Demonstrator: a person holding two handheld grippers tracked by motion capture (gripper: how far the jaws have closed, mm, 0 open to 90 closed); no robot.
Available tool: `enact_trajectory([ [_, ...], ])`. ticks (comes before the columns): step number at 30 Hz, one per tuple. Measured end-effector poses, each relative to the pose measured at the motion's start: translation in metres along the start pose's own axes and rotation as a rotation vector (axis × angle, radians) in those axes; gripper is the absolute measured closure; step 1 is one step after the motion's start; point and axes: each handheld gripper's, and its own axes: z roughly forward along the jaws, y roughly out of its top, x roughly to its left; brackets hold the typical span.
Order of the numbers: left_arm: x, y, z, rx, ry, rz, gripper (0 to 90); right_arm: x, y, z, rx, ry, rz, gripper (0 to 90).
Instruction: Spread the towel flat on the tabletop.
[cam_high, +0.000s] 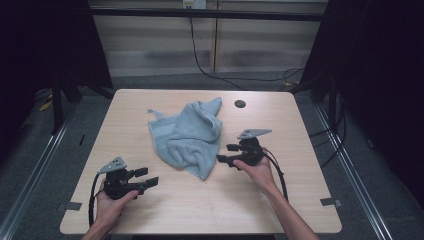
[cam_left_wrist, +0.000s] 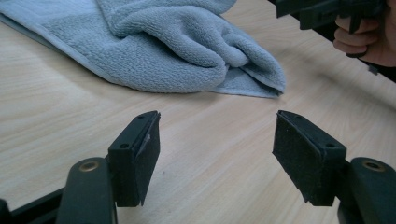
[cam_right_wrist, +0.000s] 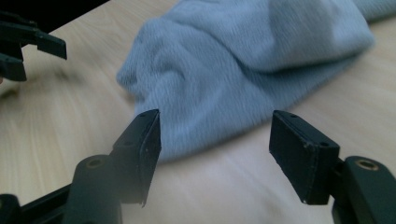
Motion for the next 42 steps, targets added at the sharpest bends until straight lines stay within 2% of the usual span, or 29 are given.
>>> enact_trajectory([
  [1,-0.001,0.000,0.000,0.003,0.004,0.008,32.2,0.001,0.008,0.017,0.009,0.033,-0.007,30.5],
  [2,-0.003,0.000,0.000,0.008,-0.004,0.017,32.2,0.001,0.009,0.023,0.013,0.040,-0.007,30.5],
  [4,-0.004,0.000,0.001,0.012,-0.014,0.023,32.2,0.002,0.009,0.029,0.011,0.033,-0.010,30.4],
  [5,-0.006,-0.001,0.000,0.015,-0.019,0.036,32.3,0.006,0.008,0.040,0.006,0.012,-0.019,29.5],
  [6,-0.006,0.000,0.000,0.013,-0.024,0.041,32.6,0.008,0.009,0.043,0.008,0.005,-0.013,28.9],
  [8,-0.005,0.002,-0.002,0.001,-0.031,0.031,32.3,0.010,0.012,0.050,0.025,0.008,-0.019,28.9],
  [9,-0.005,0.003,-0.004,-0.001,-0.031,0.042,32.1,0.011,0.015,0.053,0.035,-0.017,-0.038,28.9],
  [10,-0.005,0.003,-0.004,-0.001,-0.031,0.042,32.1,0.011,0.015,0.053,0.035,-0.017,-0.038,28.9],
  [12,-0.004,0.005,-0.008,-0.007,-0.019,0.057,32.1,0.010,0.024,0.065,0.044,-0.029,-0.058,28.5],
  [14,0.000,0.004,-0.012,-0.024,-0.004,0.029,32.1,0.009,0.028,0.075,0.086,-0.066,-0.091,28.6],
  [15,0.002,0.003,-0.012,-0.024,0.004,0.024,32.0,0.007,0.028,0.080,0.102,-0.070,-0.095,28.9],
  [18,0.005,0.001,-0.012,-0.018,0.018,0.008,31.8,0.004,0.021,0.092,0.147,-0.088,-0.111,37.7],
  [20,0.005,0.001,-0.012,-0.013,0.017,0.011,31.7,0.004,0.016,0.095,0.153,-0.099,-0.114,40.6],
  [21,0.003,0.000,-0.013,-0.009,0.017,0.017,31.7,0.004,0.013,0.092,0.139,-0.112,-0.117,57.5],
  [22,0.003,0.000,-0.013,-0.009,0.017,0.017,31.7,0.004,0.012,0.090,0.140,-0.109,-0.119,65.9],
  [23,0.002,0.000,-0.013,-0.010,0.020,0.017,31.7,0.004,0.012,0.090,0.140,-0.109,-0.119,65.9],
  [25,0.001,-0.001,-0.014,-0.006,0.010,0.016,31.7,0.002,0.008,0.084,0.133,-0.077,-0.099,74.8],
  [27,0.000,-0.001,-0.014,-0.005,0.012,0.018,31.7,0.002,0.003,0.078,0.131,-0.051,-0.081,77.4],
  [29,0.001,-0.001,-0.014,-0.004,0.010,0.017,31.6,0.006,-0.002,0.071,0.143,-0.044,-0.081,77.8],
  [32,0.001,-0.001,-0.014,-0.002,0.012,0.009,31.5,0.019,-0.016,0.055,0.149,-0.017,-0.078,78.2],
  [34,0.000,-0.001,-0.014,0.000,0.011,0.010,31.5,0.026,-0.023,0.047,0.152,-0.016,-0.091,78.2],
  [37,-0.001,-0.001,-0.014,0.000,0.006,0.011,31.5,0.036,-0.032,0.035,0.165,0.013,-0.092,78.2],
  [41,-0.003,-0.002,-0.014,0.002,-0.002,0.011,31.6,0.045,-0.042,0.024,0.172,0.024,-0.098,78.2],
  [42,-0.004,-0.002,-0.014,0.004,-0.005,0.007,31.5,0.054,-0.048,0.016,0.179,0.033,-0.097,78.1],
])
